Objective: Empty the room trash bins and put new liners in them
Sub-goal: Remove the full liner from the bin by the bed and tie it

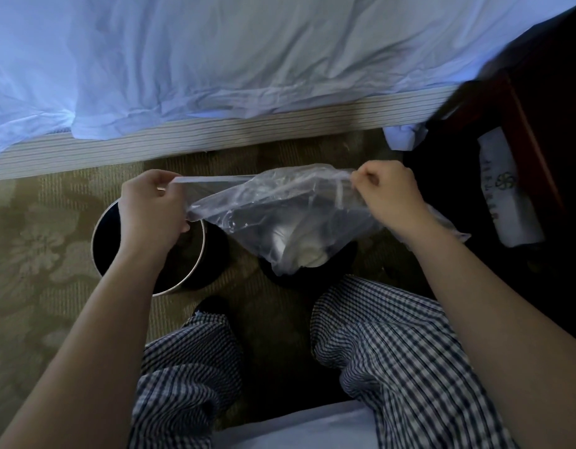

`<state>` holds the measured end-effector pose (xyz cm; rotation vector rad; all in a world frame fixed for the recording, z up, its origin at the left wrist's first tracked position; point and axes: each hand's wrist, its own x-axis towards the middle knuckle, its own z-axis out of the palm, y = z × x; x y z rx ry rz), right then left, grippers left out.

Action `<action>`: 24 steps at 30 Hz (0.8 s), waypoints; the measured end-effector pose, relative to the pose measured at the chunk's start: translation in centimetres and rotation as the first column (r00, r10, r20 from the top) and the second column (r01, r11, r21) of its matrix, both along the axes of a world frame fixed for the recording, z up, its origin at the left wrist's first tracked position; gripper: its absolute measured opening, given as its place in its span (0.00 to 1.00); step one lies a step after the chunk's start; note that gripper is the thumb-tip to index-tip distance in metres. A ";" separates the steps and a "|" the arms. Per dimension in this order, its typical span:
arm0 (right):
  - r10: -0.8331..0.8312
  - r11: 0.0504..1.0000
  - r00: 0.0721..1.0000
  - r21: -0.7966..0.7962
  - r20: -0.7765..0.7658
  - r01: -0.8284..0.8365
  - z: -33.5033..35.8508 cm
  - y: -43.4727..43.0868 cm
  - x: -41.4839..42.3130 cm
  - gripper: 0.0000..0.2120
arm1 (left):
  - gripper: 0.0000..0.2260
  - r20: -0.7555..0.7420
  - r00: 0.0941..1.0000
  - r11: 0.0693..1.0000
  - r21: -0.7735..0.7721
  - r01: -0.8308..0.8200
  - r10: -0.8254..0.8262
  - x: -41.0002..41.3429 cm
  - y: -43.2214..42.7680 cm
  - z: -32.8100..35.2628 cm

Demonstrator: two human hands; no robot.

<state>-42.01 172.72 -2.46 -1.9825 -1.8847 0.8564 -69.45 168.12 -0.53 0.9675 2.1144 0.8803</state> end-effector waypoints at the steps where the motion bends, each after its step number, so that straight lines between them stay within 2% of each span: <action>1: 0.050 0.999 0.997 -0.019 0.062 -0.049 0.0 -0.1 -0.1 0.13 | 0.09 -0.001 1.000 1.000 0.016 -0.006 0.006 0.1 0.0 0.2; 3: 0.146 0.988 0.980 -0.072 0.138 -0.137 0.1 -0.3 -0.5 0.11 | 0.12 0.021 0.999 0.998 0.056 -0.036 0.035 0.3 0.0 0.5; 4: 0.180 0.981 0.977 -0.095 0.117 -0.169 0.1 -0.4 -0.8 0.09 | 0.14 0.046 0.998 0.995 0.082 -0.050 0.047 0.4 0.1 0.6; 7: 0.206 0.975 0.976 -0.070 -0.068 -0.210 0.3 -0.7 -1.9 0.08 | 0.16 0.125 0.992 0.990 0.141 -0.025 0.007 1.2 0.1 0.8; 10: 0.192 0.981 0.950 0.025 -0.245 -0.192 1.0 -1.2 -3.6 0.15 | 0.16 0.142 0.976 0.972 0.188 0.139 -0.167 2.4 0.1 1.0; 14: 0.233 0.961 0.839 -0.016 -0.491 -0.276 1.9 -2.2 -6.3 0.20 | 0.16 0.267 0.895 0.932 0.176 0.318 -0.356 4.1 -0.1 0.6; 17: 0.194 0.948 0.764 -0.083 -0.615 -0.307 2.1 -2.7 -7.3 0.14 | 0.14 0.333 0.837 0.900 0.185 0.394 -0.435 5.0 -0.2 0.4; 19: 0.162 0.950 0.781 -0.119 -0.604 -0.289 2.0 -2.8 -7.3 0.12 | 0.12 0.396 0.783 0.877 0.223 0.426 -0.480 5.4 -0.3 0.5; 21: 0.167 0.956 0.834 -0.121 -0.526 -0.268 1.7 -2.7 -7.0 0.12 | 0.09 0.492 0.756 0.902 0.254 0.349 -0.431 5.5 -0.2 0.5; 23: 0.137 0.966 0.857 -0.125 -0.497 -0.227 1.6 -2.4 -6.6 0.14 | 0.17 0.573 0.753 0.945 0.240 0.222 -0.323 5.4 -0.2 0.2; 24: 0.114 0.969 0.856 -0.132 -0.503 -0.207 1.7 -2.2 -6.5 0.15 | 0.24 0.574 0.753 0.945 0.233 0.228 -0.323 5.1 -0.2 0.0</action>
